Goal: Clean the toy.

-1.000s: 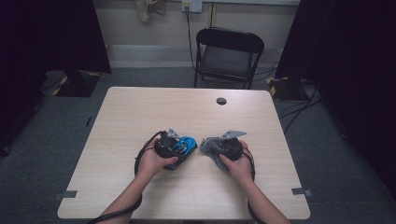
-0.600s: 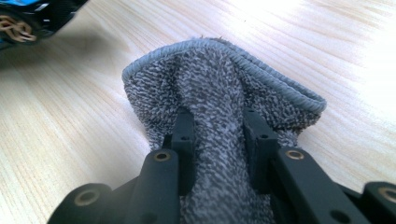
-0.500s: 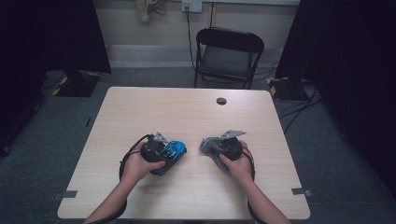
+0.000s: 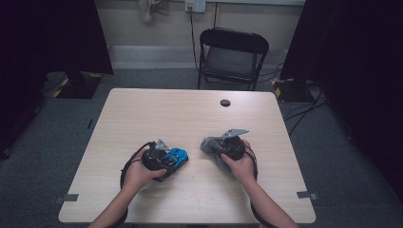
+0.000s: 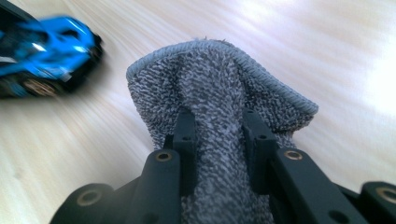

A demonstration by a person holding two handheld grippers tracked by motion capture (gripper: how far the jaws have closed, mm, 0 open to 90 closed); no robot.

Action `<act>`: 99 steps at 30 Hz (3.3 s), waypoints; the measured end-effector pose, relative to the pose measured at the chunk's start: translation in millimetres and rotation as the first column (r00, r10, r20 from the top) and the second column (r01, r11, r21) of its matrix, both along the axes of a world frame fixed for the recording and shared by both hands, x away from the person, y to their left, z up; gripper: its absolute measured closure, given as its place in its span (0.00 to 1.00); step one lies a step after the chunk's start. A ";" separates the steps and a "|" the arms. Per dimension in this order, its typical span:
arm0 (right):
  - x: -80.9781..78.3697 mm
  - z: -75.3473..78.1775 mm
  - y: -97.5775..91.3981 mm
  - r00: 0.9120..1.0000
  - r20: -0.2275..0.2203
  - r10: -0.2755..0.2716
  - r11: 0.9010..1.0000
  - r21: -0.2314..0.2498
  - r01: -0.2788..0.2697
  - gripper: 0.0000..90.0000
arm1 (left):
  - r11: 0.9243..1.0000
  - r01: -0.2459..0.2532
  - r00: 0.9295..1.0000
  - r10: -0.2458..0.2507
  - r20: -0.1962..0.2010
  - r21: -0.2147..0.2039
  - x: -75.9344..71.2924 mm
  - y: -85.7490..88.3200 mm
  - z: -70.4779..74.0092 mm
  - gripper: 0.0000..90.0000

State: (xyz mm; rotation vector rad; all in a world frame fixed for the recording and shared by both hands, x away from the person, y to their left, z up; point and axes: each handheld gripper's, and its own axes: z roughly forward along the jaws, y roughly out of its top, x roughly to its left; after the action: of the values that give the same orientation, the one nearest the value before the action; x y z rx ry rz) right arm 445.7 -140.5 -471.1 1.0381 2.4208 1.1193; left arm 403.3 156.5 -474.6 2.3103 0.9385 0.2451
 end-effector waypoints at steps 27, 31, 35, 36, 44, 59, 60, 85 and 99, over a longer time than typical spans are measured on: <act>14.3 12.4 59.4 0.991 -0.053 0.125 0.991 0.059 -0.122 0.80 | 0.997 0.045 0.999 -0.043 0.031 -0.056 -0.7 -12.6 5.8 0.31; 12.3 12.5 56.2 0.988 -0.065 0.140 0.989 0.049 -0.137 0.80 | 0.998 0.048 0.998 -0.046 0.035 -0.044 0.0 -14.0 6.8 0.31; 7.7 11.9 50.9 0.987 -0.069 0.147 0.988 0.056 -0.143 0.80 | 0.998 0.039 0.999 -0.038 0.033 -0.045 0.3 -13.8 6.2 0.31; 5.6 11.8 49.2 0.986 -0.072 0.150 0.988 0.059 -0.146 0.80 | 0.998 0.037 0.999 -0.036 0.032 -0.043 0.7 -13.2 6.2 0.31; -10.9 10.4 41.2 0.979 -0.085 0.186 0.981 0.069 -0.181 0.80 | 0.998 0.022 0.999 -0.020 0.024 -0.055 1.7 -9.6 7.1 0.31; 16.1 27.3 26.6 0.996 -0.047 0.076 0.994 0.086 -0.072 0.80 | 0.994 0.072 0.997 -0.070 0.033 -0.078 -4.7 -18.9 12.6 0.31; 17.9 27.5 29.7 0.996 -0.045 0.080 0.994 0.079 -0.076 0.80 | 0.994 0.078 0.997 -0.076 0.032 -0.078 -4.8 -19.7 12.4 0.31; 6.1 23.0 40.7 0.979 -0.072 0.189 0.981 0.069 -0.184 0.80 | 0.997 0.044 0.999 -0.043 0.028 -0.067 -1.3 -17.5 10.2 0.31; -9.7 21.7 43.6 0.974 -0.072 0.214 0.975 0.082 -0.208 0.80 | 0.997 -0.004 0.999 0.006 0.032 -0.079 3.3 -5.1 10.8 0.31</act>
State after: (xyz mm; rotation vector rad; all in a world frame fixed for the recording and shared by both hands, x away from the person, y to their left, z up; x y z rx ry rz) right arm 436.0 -97.0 -449.5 0.8776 2.6221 1.2669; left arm 406.6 151.4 -463.9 2.2256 0.9217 0.2426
